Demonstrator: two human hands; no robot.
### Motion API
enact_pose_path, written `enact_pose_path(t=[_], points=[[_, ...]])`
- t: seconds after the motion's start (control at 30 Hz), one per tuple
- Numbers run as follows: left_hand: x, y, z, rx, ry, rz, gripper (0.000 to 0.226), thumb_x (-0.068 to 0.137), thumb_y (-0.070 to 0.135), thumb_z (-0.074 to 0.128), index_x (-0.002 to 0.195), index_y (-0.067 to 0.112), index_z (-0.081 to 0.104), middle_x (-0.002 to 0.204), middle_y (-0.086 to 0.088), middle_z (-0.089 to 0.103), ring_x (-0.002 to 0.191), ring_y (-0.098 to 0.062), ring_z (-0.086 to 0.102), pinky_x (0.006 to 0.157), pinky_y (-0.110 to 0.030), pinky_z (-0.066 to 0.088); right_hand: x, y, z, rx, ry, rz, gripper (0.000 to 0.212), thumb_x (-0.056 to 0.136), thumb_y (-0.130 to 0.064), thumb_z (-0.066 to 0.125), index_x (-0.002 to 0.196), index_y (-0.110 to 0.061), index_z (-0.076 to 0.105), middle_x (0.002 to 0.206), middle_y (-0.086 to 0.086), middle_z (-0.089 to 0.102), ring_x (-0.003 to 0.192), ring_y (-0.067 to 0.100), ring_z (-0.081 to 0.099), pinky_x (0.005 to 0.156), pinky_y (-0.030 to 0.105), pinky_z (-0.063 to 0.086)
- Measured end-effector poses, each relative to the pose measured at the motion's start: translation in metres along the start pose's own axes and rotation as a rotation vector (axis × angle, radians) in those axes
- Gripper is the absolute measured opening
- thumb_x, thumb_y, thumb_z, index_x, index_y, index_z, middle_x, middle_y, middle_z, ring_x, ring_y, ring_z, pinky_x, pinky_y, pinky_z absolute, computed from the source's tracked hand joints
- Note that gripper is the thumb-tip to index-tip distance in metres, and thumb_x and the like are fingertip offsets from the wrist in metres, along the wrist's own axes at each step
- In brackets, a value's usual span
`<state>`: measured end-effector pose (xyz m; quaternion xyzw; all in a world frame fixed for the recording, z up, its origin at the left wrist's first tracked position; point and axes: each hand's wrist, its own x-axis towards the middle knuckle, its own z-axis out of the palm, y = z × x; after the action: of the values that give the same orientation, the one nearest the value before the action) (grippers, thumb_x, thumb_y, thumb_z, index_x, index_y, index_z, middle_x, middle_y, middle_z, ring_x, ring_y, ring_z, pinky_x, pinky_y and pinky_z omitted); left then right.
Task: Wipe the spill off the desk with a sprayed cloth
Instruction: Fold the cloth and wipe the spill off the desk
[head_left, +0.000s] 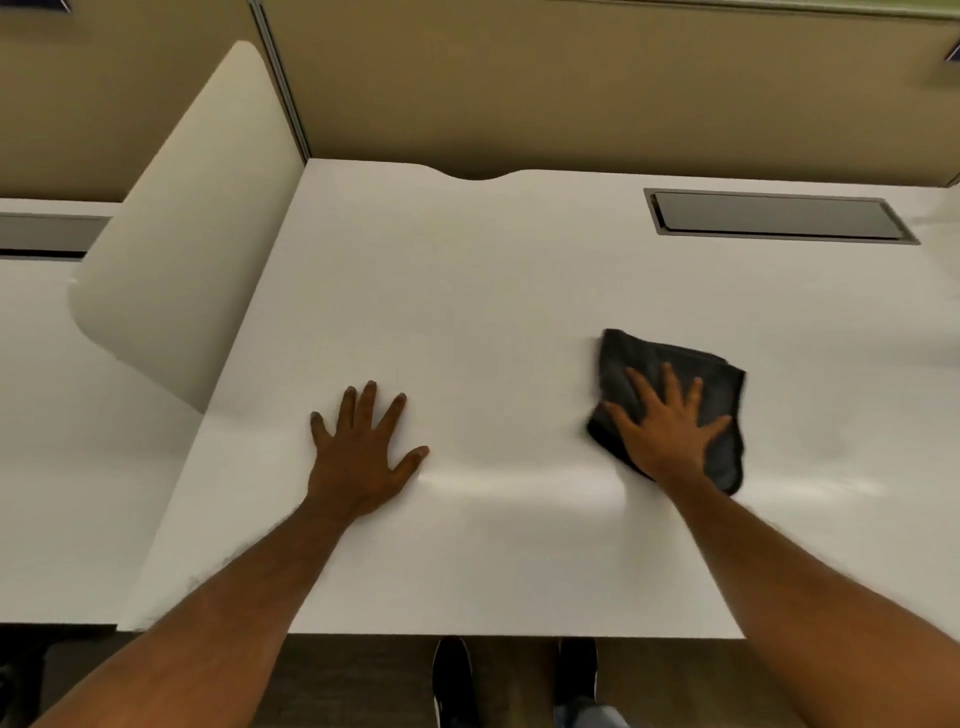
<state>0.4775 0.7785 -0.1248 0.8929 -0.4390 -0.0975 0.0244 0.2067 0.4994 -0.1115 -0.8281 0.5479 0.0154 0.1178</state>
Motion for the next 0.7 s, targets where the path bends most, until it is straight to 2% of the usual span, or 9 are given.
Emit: enact_pose_path(t=[0.13, 0.2, 0.27, 0.4, 0.53, 0.6, 0.7], points=[[-0.004, 0.0, 0.0, -0.018, 0.01, 0.002, 0.087, 0.08, 0.079, 0.008, 0.156, 0.037, 0.008, 0.167, -0.005, -0.002, 0.153, -0.028, -0.005, 0.116, -0.065, 0.001, -0.018, -0.008, 0.005, 0.001, 0.007, 0.159, 0.074, 0.084, -0.079, 0.027, 0.15, -0.05, 0.013, 0.165, 0.001, -0.003, 0.149, 0.038, -0.011, 0.105, 0.079, -0.001], [-0.005, 0.0, 0.001, -0.024, 0.004, 0.006, 0.086, 0.081, 0.078, 0.007, 0.156, 0.036, 0.009, 0.167, -0.005, -0.002, 0.153, -0.028, -0.005, 0.117, -0.064, 0.0, -0.031, -0.033, 0.011, -0.002, 0.011, 0.169, 0.074, 0.084, -0.079, 0.028, 0.151, -0.05, 0.011, 0.165, 0.006, -0.004, 0.148, 0.043, -0.013, 0.105, 0.079, -0.003], [-0.009, 0.001, 0.001, -0.037, 0.031, 0.017, 0.085, 0.082, 0.075, 0.01, 0.156, 0.033, 0.016, 0.166, -0.006, 0.004, 0.153, -0.029, -0.001, 0.117, -0.064, 0.0, -0.046, -0.064, 0.02, -0.019, 0.012, 0.089, 0.074, 0.084, -0.079, 0.028, 0.15, -0.05, 0.01, 0.165, 0.008, -0.005, 0.147, 0.045, -0.013, 0.104, 0.079, -0.006], [-0.015, 0.003, 0.0, -0.099, 0.12, 0.019, 0.08, 0.086, 0.068, 0.013, 0.152, 0.027, 0.033, 0.164, -0.008, 0.02, 0.152, -0.03, 0.013, 0.117, -0.062, 0.005, -0.086, -0.121, 0.04, -0.037, -0.013, -0.229, 0.073, 0.082, -0.08, 0.024, 0.149, -0.051, 0.012, 0.165, 0.008, -0.007, 0.146, 0.045, -0.018, 0.103, 0.078, -0.013], [-0.013, 0.006, 0.0, -0.132, 0.131, -0.006, 0.081, 0.087, 0.067, 0.011, 0.15, 0.024, 0.038, 0.162, -0.01, 0.025, 0.151, -0.031, 0.014, 0.117, -0.062, 0.004, -0.107, -0.115, 0.043, -0.054, -0.036, -0.535, 0.066, 0.086, -0.074, 0.03, 0.147, -0.051, 0.022, 0.165, 0.004, -0.003, 0.147, 0.04, -0.019, 0.104, 0.076, -0.012], [-0.012, 0.01, 0.001, -0.116, 0.126, -0.025, 0.083, 0.086, 0.069, 0.012, 0.15, 0.023, 0.038, 0.161, -0.011, 0.025, 0.151, -0.031, 0.013, 0.117, -0.062, 0.003, -0.107, -0.092, 0.038, -0.009, -0.03, -0.602, 0.06, 0.088, -0.068, 0.037, 0.145, -0.05, 0.029, 0.166, -0.001, 0.001, 0.149, 0.035, -0.017, 0.105, 0.075, -0.016], [-0.013, 0.018, -0.002, -0.106, 0.07, -0.05, 0.086, 0.084, 0.073, 0.014, 0.152, 0.023, 0.033, 0.163, -0.011, 0.019, 0.152, -0.03, 0.007, 0.116, -0.062, 0.0, -0.102, -0.053, 0.029, 0.021, -0.002, -0.555, 0.057, 0.088, -0.064, 0.038, 0.143, -0.051, 0.034, 0.165, -0.006, 0.006, 0.15, 0.031, -0.013, 0.106, 0.074, -0.017]])
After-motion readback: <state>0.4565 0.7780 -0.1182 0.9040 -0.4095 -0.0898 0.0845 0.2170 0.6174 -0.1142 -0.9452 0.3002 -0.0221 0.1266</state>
